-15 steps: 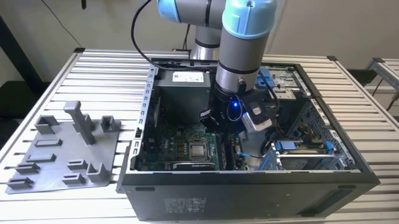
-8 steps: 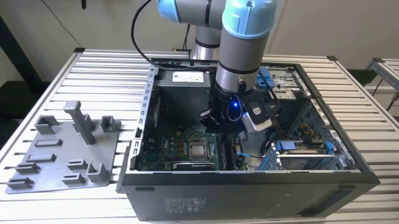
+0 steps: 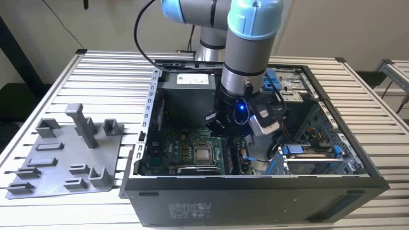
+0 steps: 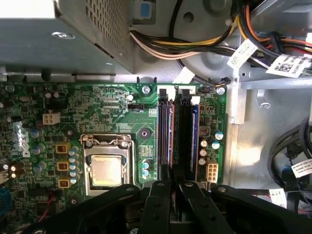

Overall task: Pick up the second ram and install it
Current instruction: 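Insert the second ram into the second slot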

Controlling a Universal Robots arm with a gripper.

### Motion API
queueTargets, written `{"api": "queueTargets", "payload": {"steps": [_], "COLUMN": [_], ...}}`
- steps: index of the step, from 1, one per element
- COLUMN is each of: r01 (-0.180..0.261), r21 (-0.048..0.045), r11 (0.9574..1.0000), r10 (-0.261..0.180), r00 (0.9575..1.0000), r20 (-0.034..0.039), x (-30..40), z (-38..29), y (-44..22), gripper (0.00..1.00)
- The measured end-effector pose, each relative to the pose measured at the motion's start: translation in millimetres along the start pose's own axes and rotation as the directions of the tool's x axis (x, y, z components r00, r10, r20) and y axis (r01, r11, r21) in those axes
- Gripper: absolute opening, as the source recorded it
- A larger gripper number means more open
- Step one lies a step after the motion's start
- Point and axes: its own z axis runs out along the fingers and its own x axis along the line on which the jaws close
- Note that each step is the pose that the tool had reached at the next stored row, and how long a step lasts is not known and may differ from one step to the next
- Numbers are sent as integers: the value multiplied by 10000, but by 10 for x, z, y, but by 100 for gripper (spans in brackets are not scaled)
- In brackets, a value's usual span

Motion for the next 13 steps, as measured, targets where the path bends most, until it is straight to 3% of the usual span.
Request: {"api": "queueTargets", "payload": {"steps": [13], "r01": [11], "r21": [-4], "r11": [10000], "r10": [-11], "r00": [10000], "r20": [0], "x": [0], "z": [30], "y": [2], "gripper": [14]}}
